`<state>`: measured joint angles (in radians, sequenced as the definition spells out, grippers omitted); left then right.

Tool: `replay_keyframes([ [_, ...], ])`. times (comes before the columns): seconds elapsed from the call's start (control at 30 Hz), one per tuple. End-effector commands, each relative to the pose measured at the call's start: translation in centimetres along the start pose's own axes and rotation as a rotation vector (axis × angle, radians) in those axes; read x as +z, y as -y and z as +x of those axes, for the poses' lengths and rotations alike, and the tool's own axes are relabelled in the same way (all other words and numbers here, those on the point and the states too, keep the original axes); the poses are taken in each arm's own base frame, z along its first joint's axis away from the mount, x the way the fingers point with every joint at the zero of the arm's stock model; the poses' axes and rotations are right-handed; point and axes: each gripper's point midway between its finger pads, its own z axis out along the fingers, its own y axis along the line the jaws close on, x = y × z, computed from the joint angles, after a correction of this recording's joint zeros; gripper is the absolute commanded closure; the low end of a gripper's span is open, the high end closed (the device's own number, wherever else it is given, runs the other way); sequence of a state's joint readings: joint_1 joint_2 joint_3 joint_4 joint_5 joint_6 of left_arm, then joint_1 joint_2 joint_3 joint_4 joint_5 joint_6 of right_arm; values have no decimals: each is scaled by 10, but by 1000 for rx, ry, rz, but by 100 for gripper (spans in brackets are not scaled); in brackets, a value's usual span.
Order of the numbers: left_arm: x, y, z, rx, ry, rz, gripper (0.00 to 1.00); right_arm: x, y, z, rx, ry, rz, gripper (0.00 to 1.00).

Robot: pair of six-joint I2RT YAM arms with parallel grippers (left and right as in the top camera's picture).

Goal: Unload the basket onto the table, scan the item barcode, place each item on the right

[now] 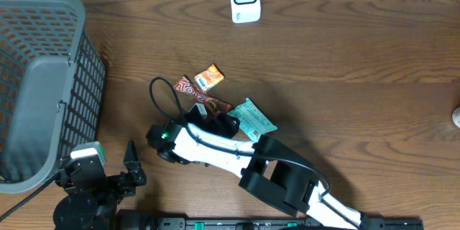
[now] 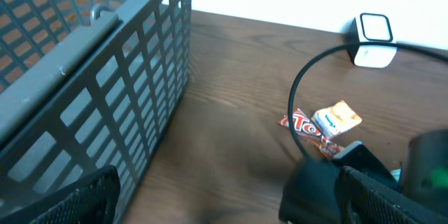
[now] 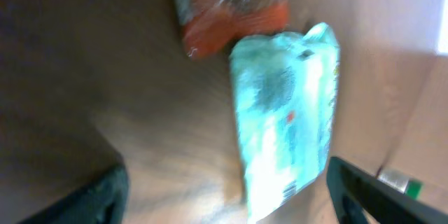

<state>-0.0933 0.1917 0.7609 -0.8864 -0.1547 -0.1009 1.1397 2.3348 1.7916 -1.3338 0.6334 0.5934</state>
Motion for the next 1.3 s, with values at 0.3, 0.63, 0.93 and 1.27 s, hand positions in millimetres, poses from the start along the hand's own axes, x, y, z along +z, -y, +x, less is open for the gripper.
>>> replay_keyframes([
  [0.3, 0, 2, 1, -3, 1, 10, 2, -28, 21, -11, -171, -273, -835, 12],
  [0.63, 0, 2, 1, -3, 1, 10, 2, 40, 111, -32, 55, -225, -1103, 1],
  [0.93, 0, 2, 0, -3, 1, 10, 2, 60, 73, -8, 47, -256, -1277, 1],
  [1.27, 0, 2, 0, -3, 1, 10, 2, 95, 28, 37, 82, -382, -1258, 7],
])
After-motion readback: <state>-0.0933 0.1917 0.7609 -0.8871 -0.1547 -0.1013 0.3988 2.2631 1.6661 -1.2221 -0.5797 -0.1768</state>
